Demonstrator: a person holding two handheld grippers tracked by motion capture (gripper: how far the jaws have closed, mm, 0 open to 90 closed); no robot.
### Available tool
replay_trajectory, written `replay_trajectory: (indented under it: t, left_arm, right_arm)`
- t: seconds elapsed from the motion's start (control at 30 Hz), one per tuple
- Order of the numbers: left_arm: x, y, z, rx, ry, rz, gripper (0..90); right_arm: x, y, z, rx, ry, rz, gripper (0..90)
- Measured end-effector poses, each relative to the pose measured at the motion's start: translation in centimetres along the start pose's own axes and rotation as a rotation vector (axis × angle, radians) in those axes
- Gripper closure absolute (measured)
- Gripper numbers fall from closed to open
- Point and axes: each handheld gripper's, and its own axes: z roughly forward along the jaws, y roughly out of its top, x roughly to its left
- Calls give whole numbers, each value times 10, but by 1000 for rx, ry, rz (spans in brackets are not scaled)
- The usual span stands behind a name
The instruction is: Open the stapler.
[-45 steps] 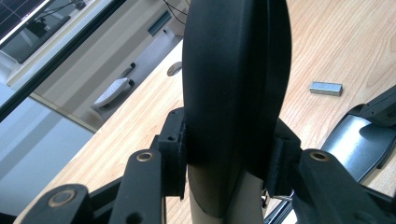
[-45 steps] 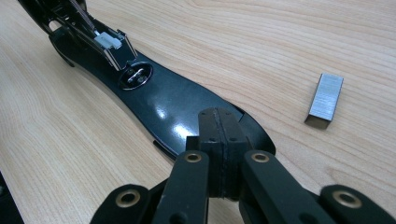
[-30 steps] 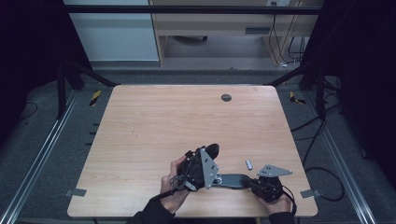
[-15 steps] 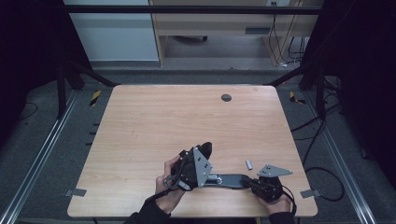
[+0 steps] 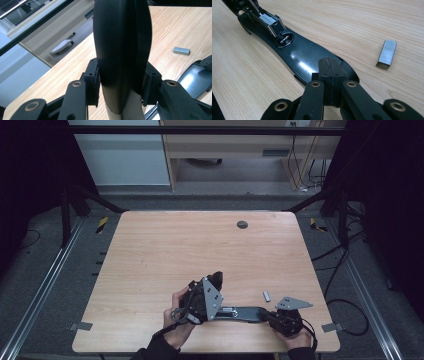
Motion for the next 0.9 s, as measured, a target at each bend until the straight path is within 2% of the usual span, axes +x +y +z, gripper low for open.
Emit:
replay_trajectory:
  t: [0.63,0.9]
  left_arm:
    - [5,-3,-3,-3,4,-11,566]
    - [17,-11,-9,-12,10,-59,561]
  right_arm:
    - [0,0,0,-2,0,-7,900]
    - [0,0,0,0,2,-4,900]
